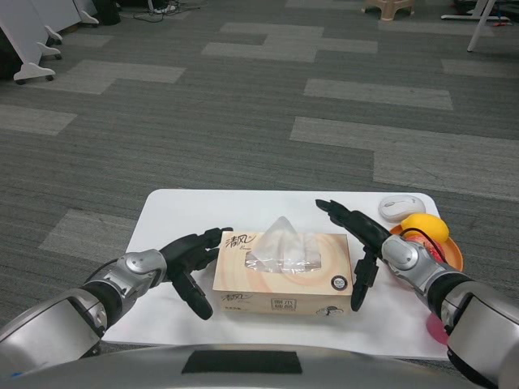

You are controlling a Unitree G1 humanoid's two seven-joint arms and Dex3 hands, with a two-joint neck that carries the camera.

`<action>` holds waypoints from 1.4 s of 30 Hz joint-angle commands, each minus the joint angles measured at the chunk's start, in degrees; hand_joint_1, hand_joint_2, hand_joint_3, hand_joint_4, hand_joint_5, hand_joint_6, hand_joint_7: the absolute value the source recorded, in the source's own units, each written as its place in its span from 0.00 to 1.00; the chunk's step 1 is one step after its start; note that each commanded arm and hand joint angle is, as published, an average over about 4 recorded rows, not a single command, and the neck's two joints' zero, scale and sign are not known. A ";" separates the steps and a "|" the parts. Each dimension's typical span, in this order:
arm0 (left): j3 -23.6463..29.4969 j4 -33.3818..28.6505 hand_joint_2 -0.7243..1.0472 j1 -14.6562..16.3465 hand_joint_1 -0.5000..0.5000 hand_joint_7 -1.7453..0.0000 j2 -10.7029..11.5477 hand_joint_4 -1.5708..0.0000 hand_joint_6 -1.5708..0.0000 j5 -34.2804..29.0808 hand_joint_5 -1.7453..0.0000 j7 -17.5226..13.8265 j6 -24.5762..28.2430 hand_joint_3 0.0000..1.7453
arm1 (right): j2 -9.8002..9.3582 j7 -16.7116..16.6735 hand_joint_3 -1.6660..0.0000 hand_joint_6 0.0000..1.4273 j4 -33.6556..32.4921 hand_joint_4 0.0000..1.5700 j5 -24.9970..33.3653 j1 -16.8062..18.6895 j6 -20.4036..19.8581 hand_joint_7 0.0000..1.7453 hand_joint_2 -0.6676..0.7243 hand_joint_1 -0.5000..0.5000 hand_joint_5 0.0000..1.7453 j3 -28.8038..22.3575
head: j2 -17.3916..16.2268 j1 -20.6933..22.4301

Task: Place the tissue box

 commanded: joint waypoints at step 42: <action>7.33 1.16 0.25 4.13 1.00 1.00 0.72 1.00 1.00 -0.03 1.00 -2.09 -1.21 0.05 | -0.17 -0.33 0.88 0.00 5.67 0.00 0.25 1.80 -0.15 0.04 0.32 0.25 0.06 0.71 | -0.72 0.63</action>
